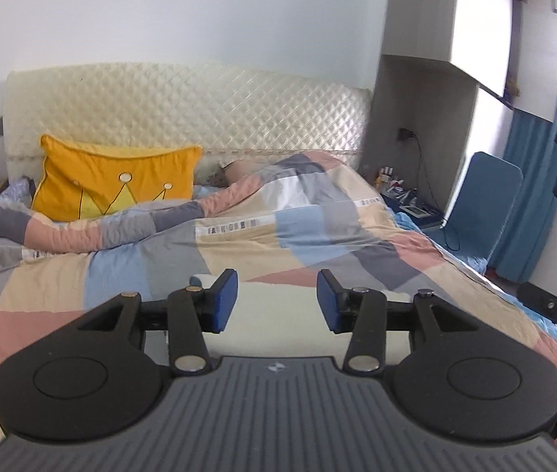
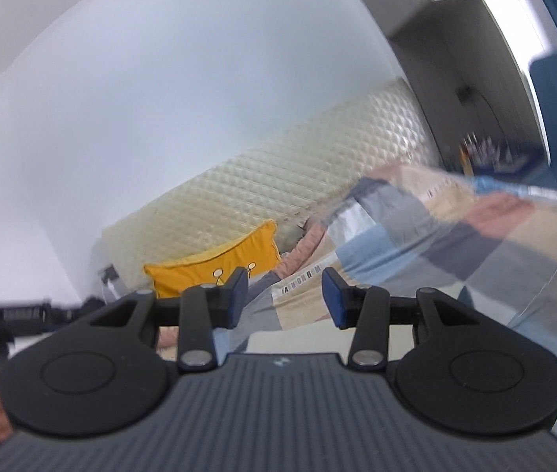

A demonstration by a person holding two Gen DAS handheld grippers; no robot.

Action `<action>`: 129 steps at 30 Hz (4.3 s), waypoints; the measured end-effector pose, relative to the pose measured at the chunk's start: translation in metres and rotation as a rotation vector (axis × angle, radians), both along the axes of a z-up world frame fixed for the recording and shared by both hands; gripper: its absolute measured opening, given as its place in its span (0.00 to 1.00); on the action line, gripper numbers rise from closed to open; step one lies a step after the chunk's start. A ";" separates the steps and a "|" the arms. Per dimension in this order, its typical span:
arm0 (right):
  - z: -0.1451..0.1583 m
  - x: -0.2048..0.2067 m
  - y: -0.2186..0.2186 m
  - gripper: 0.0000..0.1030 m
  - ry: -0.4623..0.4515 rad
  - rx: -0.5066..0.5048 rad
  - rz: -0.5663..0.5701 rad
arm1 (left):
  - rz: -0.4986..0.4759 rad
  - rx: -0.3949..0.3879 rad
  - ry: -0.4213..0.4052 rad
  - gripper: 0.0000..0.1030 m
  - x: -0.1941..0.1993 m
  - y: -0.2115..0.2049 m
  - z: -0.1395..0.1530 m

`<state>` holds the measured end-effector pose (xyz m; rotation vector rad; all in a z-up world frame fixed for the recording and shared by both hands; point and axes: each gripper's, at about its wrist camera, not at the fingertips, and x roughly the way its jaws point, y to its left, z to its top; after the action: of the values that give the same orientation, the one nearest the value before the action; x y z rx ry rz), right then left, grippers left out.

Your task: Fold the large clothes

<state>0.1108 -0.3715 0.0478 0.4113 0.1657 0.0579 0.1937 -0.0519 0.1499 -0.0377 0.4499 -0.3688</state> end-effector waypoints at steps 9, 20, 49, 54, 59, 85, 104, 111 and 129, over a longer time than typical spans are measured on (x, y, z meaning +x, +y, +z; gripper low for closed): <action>-0.013 -0.060 0.036 0.44 0.024 -0.083 -0.032 | 0.002 0.059 -0.107 0.49 -0.092 -0.003 -0.027; -0.051 -0.103 0.068 0.44 0.098 -0.256 -0.051 | 0.042 0.128 -0.062 0.49 -0.144 0.009 -0.090; -0.080 -0.108 0.067 0.44 0.248 -0.238 -0.033 | 0.095 0.063 0.062 0.51 -0.155 0.017 -0.125; -0.078 -0.109 0.067 0.44 0.250 -0.241 -0.030 | 0.097 0.069 0.059 0.51 -0.156 0.017 -0.123; -0.078 -0.109 0.067 0.44 0.248 -0.236 -0.028 | 0.094 0.063 0.055 0.51 -0.158 0.017 -0.121; -0.066 -0.111 0.066 0.83 0.241 -0.268 -0.050 | 0.148 0.085 0.019 0.99 -0.175 0.010 -0.110; -0.063 -0.112 0.062 1.00 0.245 -0.268 -0.069 | 0.152 0.116 0.016 1.00 -0.178 0.000 -0.106; -0.064 -0.116 0.061 1.00 0.231 -0.259 -0.083 | 0.169 0.105 0.018 1.00 -0.177 0.004 -0.106; -0.064 -0.114 0.065 1.00 0.226 -0.264 -0.073 | 0.159 0.099 0.016 1.00 -0.179 0.002 -0.109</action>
<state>-0.0032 -0.3062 -0.0161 0.1594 0.3767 -0.0821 0.0149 -0.0499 0.0413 0.0195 0.4775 -0.1893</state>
